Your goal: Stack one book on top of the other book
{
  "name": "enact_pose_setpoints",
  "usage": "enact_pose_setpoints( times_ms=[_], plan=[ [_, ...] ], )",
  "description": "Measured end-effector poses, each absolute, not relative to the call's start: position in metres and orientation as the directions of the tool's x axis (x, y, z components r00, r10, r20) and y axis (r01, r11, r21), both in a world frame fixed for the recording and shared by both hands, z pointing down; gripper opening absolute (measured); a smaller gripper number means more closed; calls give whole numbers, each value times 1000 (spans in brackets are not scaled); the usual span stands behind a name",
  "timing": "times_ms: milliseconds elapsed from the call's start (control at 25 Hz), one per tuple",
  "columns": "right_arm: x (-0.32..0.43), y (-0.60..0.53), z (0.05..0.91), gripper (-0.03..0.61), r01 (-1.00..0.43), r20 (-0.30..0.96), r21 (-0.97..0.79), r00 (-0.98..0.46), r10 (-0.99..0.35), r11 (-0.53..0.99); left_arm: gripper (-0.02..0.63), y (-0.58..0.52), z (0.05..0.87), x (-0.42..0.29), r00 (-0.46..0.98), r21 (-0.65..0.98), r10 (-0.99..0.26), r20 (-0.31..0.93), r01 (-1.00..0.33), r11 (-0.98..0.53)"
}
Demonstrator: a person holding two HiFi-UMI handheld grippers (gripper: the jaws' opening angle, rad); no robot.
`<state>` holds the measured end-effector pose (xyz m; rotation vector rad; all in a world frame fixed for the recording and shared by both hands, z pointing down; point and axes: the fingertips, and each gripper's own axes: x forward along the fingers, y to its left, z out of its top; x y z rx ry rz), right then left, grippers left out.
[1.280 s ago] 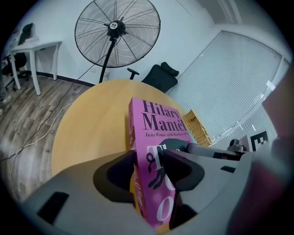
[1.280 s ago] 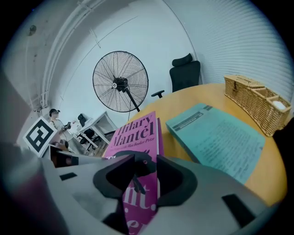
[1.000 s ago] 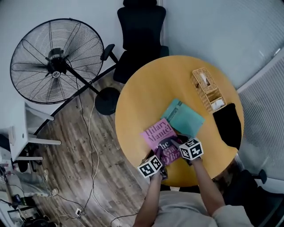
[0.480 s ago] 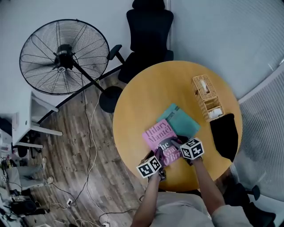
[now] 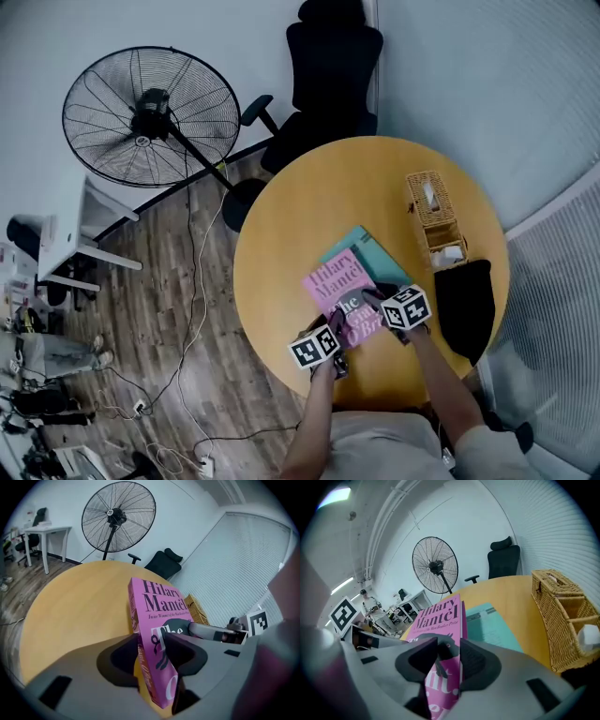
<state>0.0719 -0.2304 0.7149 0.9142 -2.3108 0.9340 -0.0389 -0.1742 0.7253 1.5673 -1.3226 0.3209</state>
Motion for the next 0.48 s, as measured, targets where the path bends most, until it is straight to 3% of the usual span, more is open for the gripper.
enact_pose_setpoints(
  times_ms=[480],
  plan=[
    [107,-284,725,153,-695,623,-474,-699,-352,541,187,-217,727,-1,350,502,-591,727,-858,108]
  ],
)
